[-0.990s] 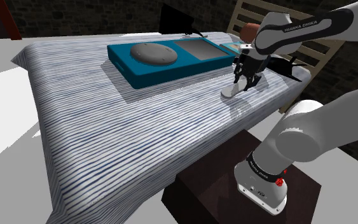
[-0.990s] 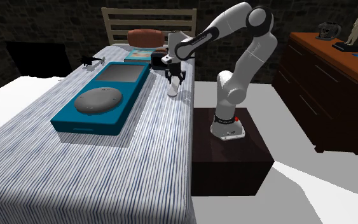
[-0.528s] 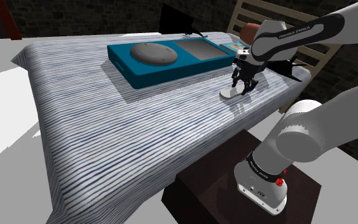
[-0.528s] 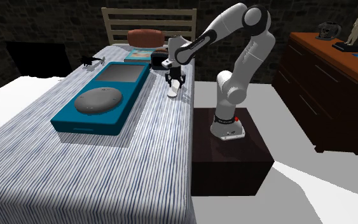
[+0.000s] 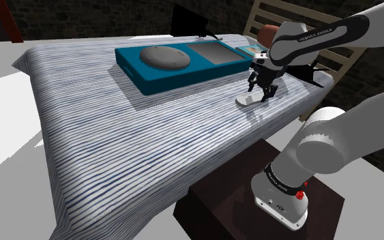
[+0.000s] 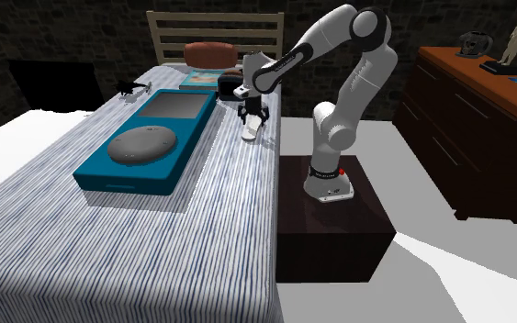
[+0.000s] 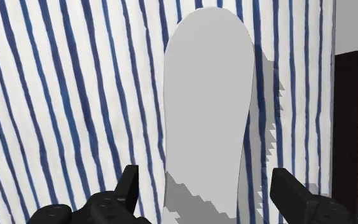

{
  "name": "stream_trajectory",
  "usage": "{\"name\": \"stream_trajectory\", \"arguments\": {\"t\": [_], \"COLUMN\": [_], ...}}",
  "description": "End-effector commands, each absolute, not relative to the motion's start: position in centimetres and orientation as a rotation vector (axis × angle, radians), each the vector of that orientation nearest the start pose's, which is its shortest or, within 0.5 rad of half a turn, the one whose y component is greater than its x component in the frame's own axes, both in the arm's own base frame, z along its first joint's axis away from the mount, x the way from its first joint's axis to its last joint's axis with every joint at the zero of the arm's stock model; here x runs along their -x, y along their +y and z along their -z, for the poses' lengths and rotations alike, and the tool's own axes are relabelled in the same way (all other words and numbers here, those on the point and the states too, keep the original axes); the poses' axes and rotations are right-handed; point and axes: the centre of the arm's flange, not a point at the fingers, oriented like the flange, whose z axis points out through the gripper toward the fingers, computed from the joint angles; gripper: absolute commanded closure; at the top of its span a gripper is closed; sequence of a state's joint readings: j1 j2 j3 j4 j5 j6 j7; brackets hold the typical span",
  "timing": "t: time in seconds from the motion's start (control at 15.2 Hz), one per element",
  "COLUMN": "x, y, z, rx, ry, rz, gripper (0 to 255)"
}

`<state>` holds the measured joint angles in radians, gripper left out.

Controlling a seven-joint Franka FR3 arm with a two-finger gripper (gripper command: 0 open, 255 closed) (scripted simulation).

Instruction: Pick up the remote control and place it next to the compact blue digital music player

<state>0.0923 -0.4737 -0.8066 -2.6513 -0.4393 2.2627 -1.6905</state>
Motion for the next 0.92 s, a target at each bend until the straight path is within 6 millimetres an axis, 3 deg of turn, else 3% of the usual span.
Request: {"name": "stream_trajectory", "arguments": {"t": [0.0,0.07,0.33,0.86], "x": [-30.4,-30.4,-30.3,-30.3], "y": [-25.5,-25.5,-25.5,-25.5], "z": [-34.7,-34.7,-39.7,-39.7], "rx": [2.478,2.478,2.478,2.478], "ry": [-1.933,-1.933,-1.933,-1.933], "rz": [0.004,0.004,0.004,0.004], "gripper": [0,0,0,0]}}
